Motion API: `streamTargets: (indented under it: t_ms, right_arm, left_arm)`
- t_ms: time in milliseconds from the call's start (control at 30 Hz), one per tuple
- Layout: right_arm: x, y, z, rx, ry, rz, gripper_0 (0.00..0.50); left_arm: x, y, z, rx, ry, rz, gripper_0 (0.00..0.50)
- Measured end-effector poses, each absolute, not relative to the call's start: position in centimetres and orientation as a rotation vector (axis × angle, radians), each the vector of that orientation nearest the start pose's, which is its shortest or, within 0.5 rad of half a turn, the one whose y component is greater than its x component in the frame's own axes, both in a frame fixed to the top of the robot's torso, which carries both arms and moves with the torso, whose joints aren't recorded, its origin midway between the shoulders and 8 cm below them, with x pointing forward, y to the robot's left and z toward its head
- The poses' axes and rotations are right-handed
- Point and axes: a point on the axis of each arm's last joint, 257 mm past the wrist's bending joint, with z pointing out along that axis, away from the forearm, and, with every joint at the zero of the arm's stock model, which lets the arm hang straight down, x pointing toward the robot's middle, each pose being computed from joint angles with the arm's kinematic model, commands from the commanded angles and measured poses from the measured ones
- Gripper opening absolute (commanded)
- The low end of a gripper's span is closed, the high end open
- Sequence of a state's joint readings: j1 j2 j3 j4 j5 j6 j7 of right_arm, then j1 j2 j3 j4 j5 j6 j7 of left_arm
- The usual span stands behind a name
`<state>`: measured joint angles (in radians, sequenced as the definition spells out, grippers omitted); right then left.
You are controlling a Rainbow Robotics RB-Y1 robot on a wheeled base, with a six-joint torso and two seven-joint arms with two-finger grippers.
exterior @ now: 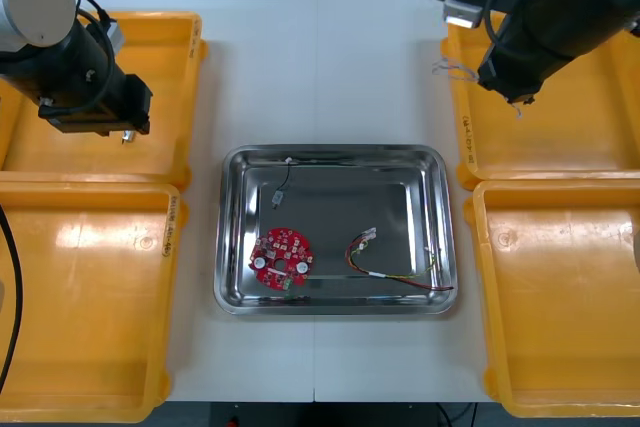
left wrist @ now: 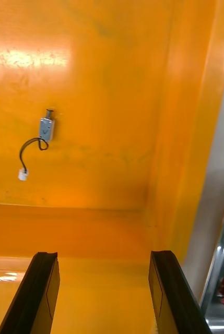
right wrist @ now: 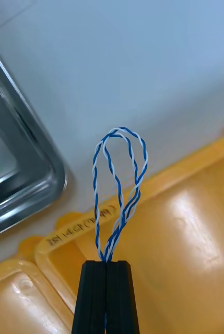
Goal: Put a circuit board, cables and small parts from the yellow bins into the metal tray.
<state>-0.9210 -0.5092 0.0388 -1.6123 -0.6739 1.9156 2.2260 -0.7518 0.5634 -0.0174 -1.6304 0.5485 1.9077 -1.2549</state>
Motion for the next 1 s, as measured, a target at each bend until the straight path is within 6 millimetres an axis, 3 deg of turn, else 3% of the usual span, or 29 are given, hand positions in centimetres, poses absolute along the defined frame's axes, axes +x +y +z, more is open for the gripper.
streamTargets:
  t_ms: [233,533,1000]
  right_arm:
    - [50.4,-16.3,-11.2,-1.589,2.188,-0.162,0.000]
    - [47.6,-14.0,-15.6,-1.790,2.154,-0.197,0.000]
    - [48.1,-8.3,-19.3,-1.905,1.982,-0.321,0.000]
  left_arm:
    - [52.5,29.7,-15.3,0.198,2.701,0.080,0.500]
    - [54.8,30.9,-16.4,0.145,2.664,0.065,0.500]
    - [56.3,32.7,-17.4,0.118,2.638,0.105,0.500]
